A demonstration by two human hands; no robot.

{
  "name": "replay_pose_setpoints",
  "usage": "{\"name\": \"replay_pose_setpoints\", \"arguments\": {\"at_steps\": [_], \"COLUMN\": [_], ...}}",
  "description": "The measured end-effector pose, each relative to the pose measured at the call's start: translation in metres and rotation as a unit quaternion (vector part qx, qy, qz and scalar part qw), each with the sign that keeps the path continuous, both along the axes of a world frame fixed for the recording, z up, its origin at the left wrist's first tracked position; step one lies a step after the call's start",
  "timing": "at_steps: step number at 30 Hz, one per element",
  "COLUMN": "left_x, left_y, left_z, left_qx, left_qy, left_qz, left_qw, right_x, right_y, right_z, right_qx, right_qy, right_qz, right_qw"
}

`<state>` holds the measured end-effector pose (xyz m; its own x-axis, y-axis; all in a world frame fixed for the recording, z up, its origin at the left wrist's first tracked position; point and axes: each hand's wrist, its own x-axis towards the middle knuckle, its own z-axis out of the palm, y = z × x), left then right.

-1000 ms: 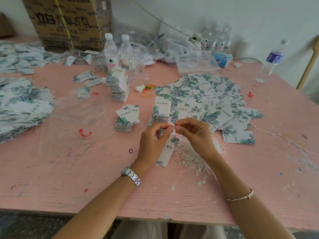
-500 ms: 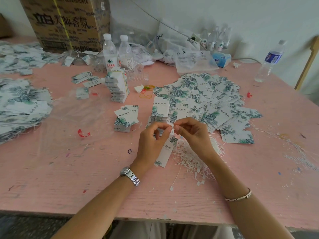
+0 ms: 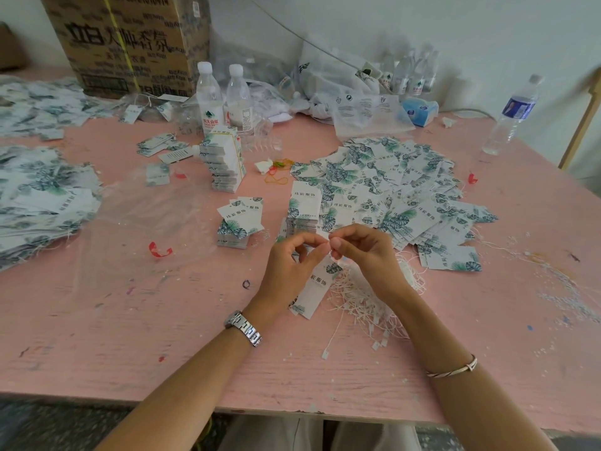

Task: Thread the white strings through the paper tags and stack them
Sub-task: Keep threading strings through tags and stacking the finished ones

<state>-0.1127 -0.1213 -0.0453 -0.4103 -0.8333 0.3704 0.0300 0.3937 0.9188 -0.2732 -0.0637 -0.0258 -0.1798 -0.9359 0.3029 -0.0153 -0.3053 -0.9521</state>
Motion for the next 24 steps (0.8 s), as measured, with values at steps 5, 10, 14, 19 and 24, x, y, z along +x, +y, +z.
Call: {"name": "replay_pose_setpoints", "arguments": {"at_steps": [5, 10, 14, 19, 24], "left_x": [0.0005, 0.0017, 0.0022, 0.0017, 0.0009], "left_y": [-0.0005, 0.0001, -0.0002, -0.0003, -0.0009], "left_z": [-0.0008, -0.0025, -0.0043, -0.0053, -0.0064], "left_qx": [-0.007, -0.015, -0.019, -0.027, -0.023], "left_qy": [-0.013, -0.019, -0.020, -0.027, -0.032], "left_qz": [0.000, 0.003, 0.004, 0.006, 0.010], "left_qw": [1.000, 1.000, 1.000, 0.999, 0.999], "right_x": [-0.0036, -0.0028, -0.0027, -0.0023, -0.0016], "right_y": [0.0004, 0.0010, 0.0012, 0.0022, 0.0028], "right_z": [-0.0005, -0.0019, -0.0022, -0.0010, -0.0015], "right_qx": [0.017, 0.018, 0.018, 0.015, 0.015], "right_qy": [0.005, 0.004, 0.008, 0.019, 0.029], "right_qz": [0.012, 0.012, 0.015, 0.018, 0.017], "right_qw": [1.000, 1.000, 1.000, 1.000, 0.999]}}
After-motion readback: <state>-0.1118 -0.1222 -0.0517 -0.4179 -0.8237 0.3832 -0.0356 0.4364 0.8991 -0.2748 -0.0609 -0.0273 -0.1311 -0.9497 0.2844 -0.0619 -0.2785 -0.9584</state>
